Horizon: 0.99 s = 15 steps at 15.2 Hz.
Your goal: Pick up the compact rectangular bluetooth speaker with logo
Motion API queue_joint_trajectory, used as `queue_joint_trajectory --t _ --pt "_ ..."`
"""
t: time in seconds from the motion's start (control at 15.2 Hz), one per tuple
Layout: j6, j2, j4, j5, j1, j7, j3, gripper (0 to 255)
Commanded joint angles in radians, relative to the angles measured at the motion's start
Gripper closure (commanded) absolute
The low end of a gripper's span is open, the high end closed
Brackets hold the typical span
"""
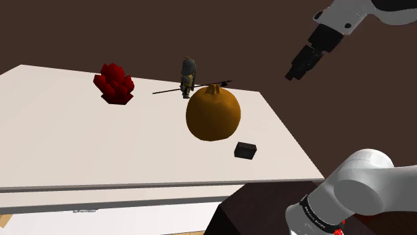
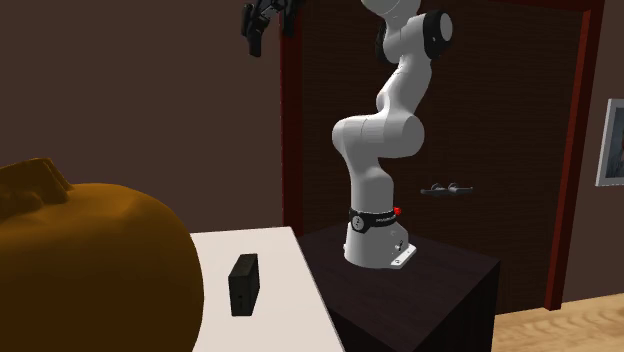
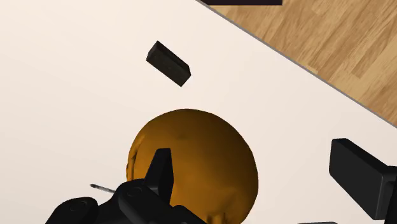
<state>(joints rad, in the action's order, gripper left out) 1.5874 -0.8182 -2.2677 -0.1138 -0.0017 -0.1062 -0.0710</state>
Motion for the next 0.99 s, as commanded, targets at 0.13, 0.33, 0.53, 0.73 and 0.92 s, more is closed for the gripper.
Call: queue_joint_trajectory --t 0.13,0.33,0.53,0.73,0.92 --pt "0.057 0.002 -0.063 0.006 0.007 -0.032 -0.003 0" --pt "0.145 0.016 -0.151 0.016 0.018 -0.079 -0.009 0" --pt "0.237 0.042 -0.231 0.025 0.030 -0.126 -0.016 0" --pt "0.334 0.081 -0.301 0.033 0.042 -0.173 -0.025 0" --pt "0.436 0.136 -0.360 0.040 0.055 -0.220 -0.035 0"
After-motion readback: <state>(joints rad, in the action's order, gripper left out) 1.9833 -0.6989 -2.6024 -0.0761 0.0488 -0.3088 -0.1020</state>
